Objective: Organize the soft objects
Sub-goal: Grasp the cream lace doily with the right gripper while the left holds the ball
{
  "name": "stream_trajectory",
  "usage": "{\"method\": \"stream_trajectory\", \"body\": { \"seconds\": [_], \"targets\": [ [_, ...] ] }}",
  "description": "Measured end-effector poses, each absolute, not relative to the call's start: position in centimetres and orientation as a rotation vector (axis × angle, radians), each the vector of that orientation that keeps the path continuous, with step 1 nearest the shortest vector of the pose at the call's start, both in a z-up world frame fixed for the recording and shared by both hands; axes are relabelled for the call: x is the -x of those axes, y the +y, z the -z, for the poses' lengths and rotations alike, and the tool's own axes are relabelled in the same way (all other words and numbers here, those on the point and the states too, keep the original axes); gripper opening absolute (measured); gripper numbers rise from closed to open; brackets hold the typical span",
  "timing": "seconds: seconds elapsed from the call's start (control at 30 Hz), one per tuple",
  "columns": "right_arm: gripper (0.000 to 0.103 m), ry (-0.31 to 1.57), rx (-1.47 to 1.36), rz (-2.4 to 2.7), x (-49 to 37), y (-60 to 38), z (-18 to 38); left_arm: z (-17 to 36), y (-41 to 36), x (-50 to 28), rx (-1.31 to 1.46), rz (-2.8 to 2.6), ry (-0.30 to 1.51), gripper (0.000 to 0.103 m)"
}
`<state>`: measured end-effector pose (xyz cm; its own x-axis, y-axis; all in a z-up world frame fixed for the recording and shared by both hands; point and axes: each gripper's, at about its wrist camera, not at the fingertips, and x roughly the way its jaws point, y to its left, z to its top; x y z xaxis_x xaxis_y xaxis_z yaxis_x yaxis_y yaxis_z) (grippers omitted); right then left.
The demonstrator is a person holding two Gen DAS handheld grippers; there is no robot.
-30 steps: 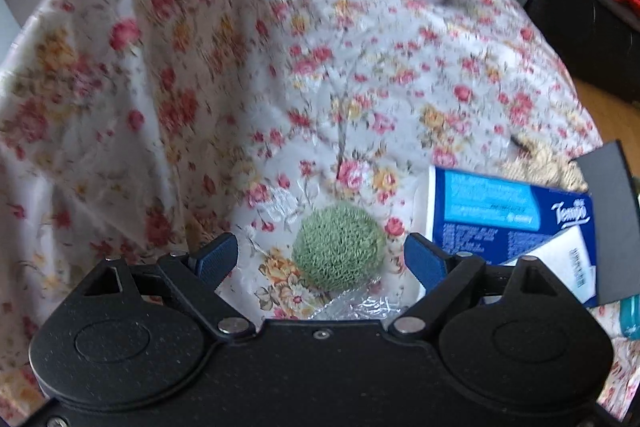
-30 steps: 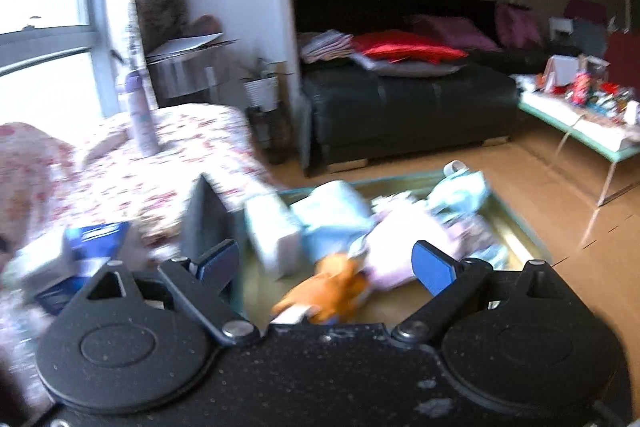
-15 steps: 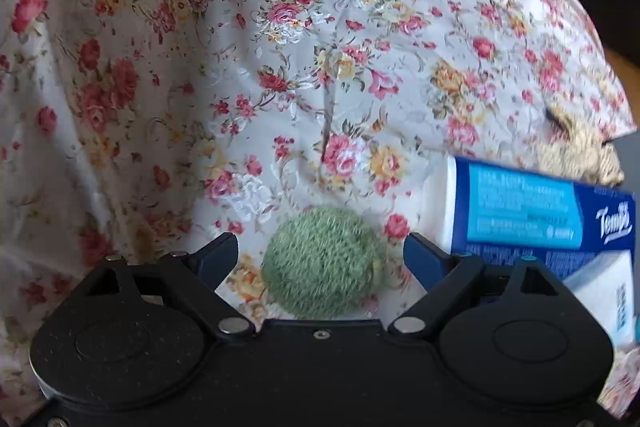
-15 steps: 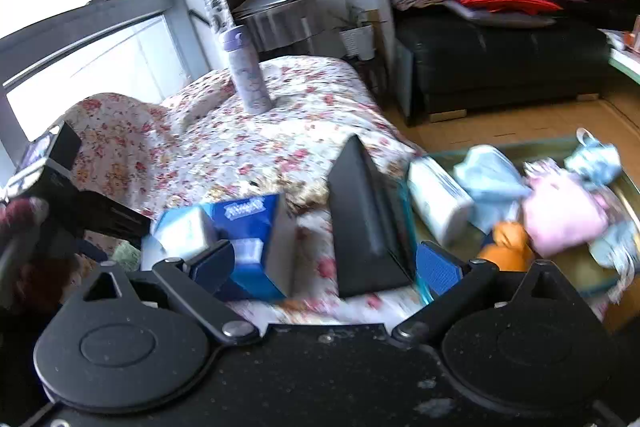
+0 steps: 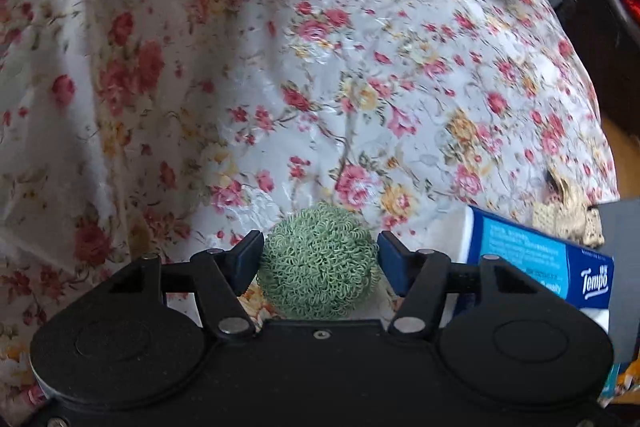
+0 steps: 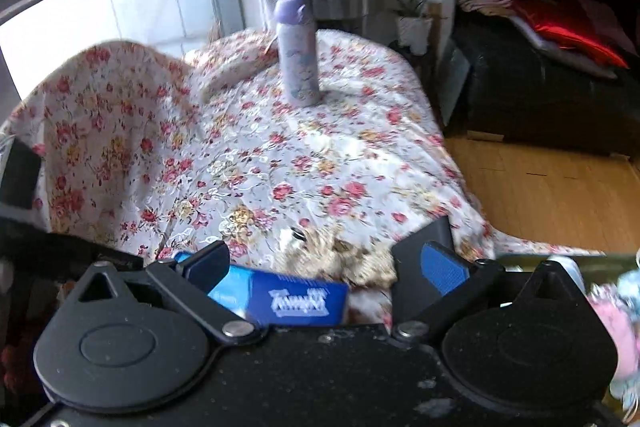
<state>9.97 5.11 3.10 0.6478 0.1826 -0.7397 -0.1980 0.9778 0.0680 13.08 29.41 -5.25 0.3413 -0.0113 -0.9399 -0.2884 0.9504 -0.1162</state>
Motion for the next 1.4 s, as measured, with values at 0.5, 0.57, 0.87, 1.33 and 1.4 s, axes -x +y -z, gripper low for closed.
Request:
{"method": "stream_trajectory", "body": {
  "seconds": [0.5, 0.57, 0.87, 1.33, 1.4],
  "targets": [
    [0.102, 1.166, 0.162, -0.156, -19.1, 11.0, 3.6, 5.8, 30.2, -13.2, 0.353, -0.207, 1.213, 0.058],
    [0.101, 1.197, 0.180, -0.148, -19.6, 11.3, 4.5, 5.9, 30.1, -13.2, 0.347, -0.209, 1.211, 0.058],
    [0.058, 1.242, 0.258, -0.127, -20.9, 12.0, 6.2, 6.2, 30.3, -13.4, 0.344, -0.214, 1.203, 0.058],
    [0.057, 1.064, 0.053, -0.262, -19.0, 11.9, -1.0, 6.5, 30.4, -13.6, 0.356, -0.207, 1.194, 0.058],
    [0.057, 1.041, 0.035, -0.273, -18.2, 11.5, -2.0, 6.5, 30.5, -13.5, 0.362, -0.207, 1.191, 0.058]
  ]
}}
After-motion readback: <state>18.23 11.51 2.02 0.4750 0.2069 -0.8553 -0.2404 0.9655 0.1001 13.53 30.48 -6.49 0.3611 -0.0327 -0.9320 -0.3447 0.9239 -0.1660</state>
